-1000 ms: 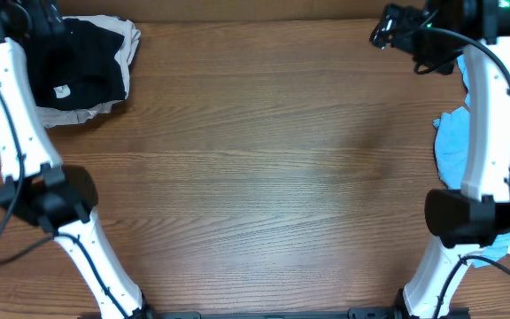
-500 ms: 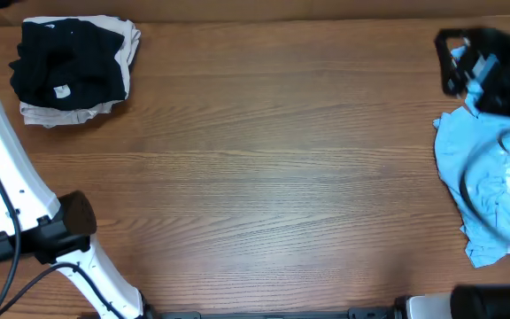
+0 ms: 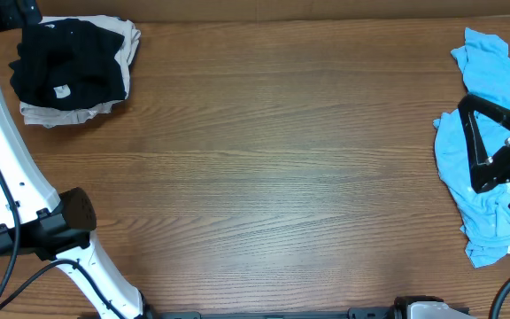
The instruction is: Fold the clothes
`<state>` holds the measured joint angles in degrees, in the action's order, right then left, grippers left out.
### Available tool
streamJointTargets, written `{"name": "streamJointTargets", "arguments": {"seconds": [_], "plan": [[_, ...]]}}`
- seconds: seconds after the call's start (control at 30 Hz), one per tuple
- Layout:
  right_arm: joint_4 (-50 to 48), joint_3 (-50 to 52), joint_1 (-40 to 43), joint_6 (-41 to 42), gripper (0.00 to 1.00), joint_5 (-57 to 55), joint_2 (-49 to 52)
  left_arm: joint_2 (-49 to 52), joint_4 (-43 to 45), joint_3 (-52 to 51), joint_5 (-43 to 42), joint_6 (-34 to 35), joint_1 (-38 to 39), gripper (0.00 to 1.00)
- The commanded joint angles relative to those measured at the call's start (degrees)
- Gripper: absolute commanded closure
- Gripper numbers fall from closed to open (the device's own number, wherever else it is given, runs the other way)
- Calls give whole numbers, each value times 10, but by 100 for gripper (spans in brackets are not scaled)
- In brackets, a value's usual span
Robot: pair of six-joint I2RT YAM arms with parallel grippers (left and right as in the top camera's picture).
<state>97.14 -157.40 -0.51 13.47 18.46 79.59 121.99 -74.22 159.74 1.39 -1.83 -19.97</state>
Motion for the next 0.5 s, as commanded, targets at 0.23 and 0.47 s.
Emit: {"name": "streamJointTargets", "arguments": {"seconds": [0.23, 0.47], "plan": [[-9, 74, -1, -67, 0, -139, -21, -4, -10, 1, 5, 6, 1, 0], [-174, 299, -1, -70, 0, -170, -118, -4, -10, 1, 5, 5, 1, 0]]}}
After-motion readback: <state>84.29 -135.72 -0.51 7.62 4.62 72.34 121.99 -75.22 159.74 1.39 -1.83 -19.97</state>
